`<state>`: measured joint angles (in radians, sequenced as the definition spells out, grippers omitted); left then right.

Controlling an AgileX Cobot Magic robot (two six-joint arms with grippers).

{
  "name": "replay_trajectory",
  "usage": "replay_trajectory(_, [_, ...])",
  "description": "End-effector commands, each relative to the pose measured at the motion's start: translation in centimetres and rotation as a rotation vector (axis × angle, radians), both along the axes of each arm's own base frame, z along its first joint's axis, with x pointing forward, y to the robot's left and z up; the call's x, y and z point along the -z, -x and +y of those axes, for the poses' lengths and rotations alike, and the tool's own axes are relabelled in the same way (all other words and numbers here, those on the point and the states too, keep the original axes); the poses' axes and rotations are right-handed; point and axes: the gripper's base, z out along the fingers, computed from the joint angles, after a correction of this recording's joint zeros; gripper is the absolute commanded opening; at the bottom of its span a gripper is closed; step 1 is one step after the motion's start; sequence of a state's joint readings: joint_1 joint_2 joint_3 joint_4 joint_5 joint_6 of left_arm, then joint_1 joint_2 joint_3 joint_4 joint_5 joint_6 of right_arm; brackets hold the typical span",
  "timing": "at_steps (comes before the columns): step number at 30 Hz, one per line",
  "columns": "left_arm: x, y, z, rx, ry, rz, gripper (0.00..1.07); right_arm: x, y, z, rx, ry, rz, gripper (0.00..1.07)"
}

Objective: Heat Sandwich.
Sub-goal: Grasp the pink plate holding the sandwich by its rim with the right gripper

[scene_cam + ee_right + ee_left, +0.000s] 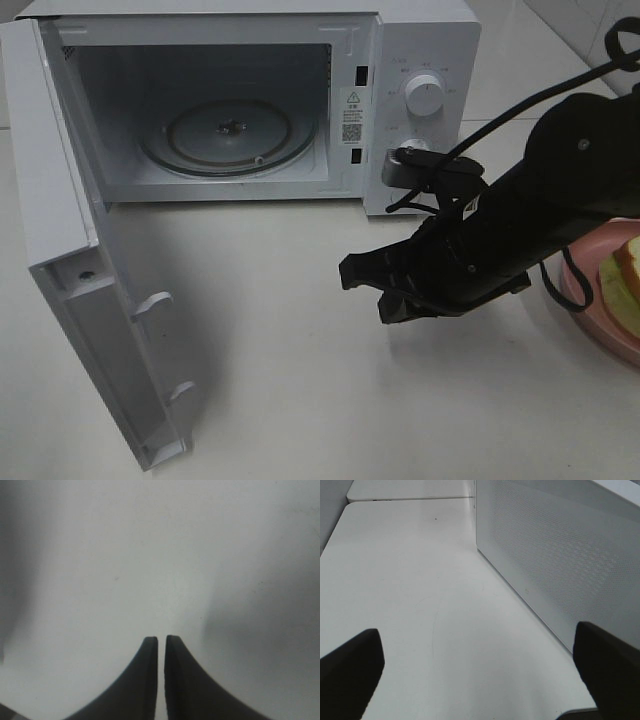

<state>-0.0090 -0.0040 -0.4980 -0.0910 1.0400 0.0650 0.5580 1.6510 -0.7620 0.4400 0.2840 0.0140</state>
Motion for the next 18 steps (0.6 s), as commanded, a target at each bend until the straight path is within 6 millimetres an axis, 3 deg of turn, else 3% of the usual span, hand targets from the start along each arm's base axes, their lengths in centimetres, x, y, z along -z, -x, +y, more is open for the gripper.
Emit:
replay_trajectory(1, [0.1, 0.4, 0.0, -0.003, 0.0, -0.026, 0.98, -1.0, 0.3, -0.1, -0.144, 0.038, -0.026, 0.1])
replay_trajectory(7, [0.1, 0.4, 0.0, -0.003, 0.0, -0.026, 0.98, -3.4, 1.1, -0.9, -0.293, 0.137, -0.027, 0.19])
replay_trajectory(13, [0.1, 0.4, 0.0, -0.003, 0.0, -0.026, 0.98, -4.9, 0.9, -3.3, -0.234, 0.161, 0.019, 0.44])
replay_trajectory(14, [0.1, 0.4, 0.0, -0.003, 0.0, -0.026, 0.98, -4.9, 0.9, -3.3, -0.234, 0.161, 0.019, 0.44])
replay_trajectory(15, [0.1, 0.4, 0.0, -0.003, 0.0, -0.026, 0.98, -5.1, 0.8, -3.7, -0.23, 0.168, 0.011, 0.6])
replay_trajectory(17, [0.1, 0.4, 0.0, -0.003, 0.0, -0.026, 0.98, -5.4, 0.6, -4.4, -0.228, 0.194, -0.003, 0.75])
replay_trajectory(18, [0.1, 0.4, 0.0, -0.003, 0.0, -0.026, 0.98, -5.4, 0.6, -4.9, -0.23, 0.217, 0.004, 0.89])
